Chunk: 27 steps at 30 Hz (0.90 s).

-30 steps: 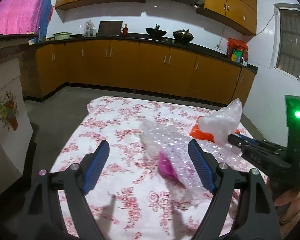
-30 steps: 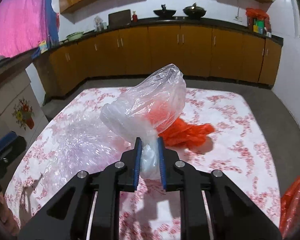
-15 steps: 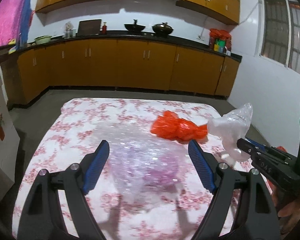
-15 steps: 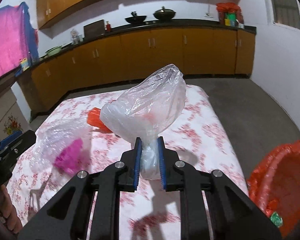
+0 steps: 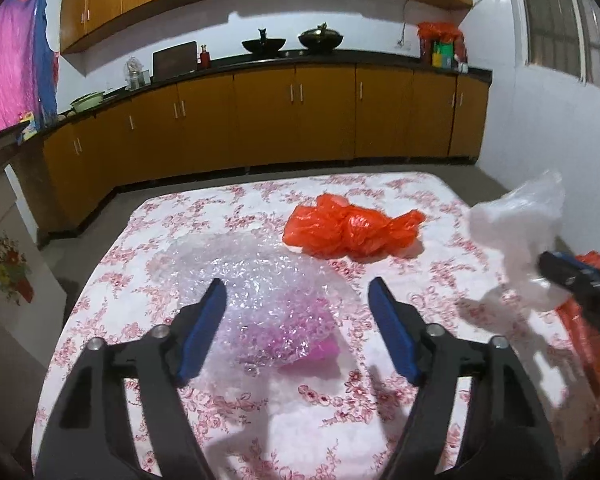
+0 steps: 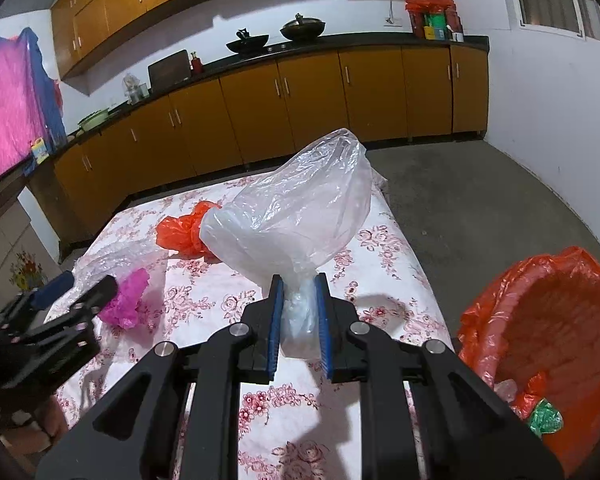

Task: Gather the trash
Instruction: 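Grasp the bubble wrap with the left tool while the right tool holds the clear bag, then carry the clear bag and bubble wrap over the orange basket with both tools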

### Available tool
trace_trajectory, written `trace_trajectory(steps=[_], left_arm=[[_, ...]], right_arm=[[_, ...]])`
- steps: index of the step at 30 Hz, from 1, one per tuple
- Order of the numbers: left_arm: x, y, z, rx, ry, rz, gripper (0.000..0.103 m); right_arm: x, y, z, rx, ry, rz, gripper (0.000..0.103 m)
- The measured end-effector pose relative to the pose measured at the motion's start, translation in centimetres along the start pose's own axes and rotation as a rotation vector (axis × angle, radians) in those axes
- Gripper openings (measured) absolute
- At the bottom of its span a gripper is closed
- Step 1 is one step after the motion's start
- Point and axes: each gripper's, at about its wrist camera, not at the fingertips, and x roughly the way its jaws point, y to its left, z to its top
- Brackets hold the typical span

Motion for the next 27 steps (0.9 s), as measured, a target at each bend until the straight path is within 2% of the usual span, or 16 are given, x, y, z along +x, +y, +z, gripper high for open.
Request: trace_trajectory(steps=[1, 4, 6, 9, 15, 21, 27], left_arm=[[0.5, -0.1, 0.0, 0.002, 0.015, 0.003, 0.062], [1.2, 0.2, 0.0, -0.019, 0.047, -0.023, 0.041], [1.2, 0.7, 0.0, -0.034, 0.051, -0.048, 0.019], [0.7, 1.3, 0.1, -0.059, 0.043, -0.081, 0.009], [-2.2, 3.3, 1.3, -0.103, -0.017, -0.163, 0.006], [-5.1, 4.7, 2.9, -0.137, -0.06, -0.21, 0.006], [-7.7, 4.2, 3.8, -0.132, -0.091, -0.252, 0.006]], right_arm=[[-0.1, 0.0, 0.0, 0.001, -0.001, 0.0, 0.017], [-0.3, -0.1, 0.1, 0.005, -0.006, 0.003, 0.017], [-0.4, -0.1, 0.1, 0.005, -0.008, 0.003, 0.017], [-0.7, -0.1, 0.0, 0.008, -0.012, 0.005, 0.017], [-1.8, 0.0, 0.0, 0.015, -0.029, 0.017, 0.017], [-3.6, -0.1, -0.4, 0.022, -0.053, 0.032, 0.017], [-5.6, -0.7, -0.3, 0.023, -0.082, 0.032, 0.017]])
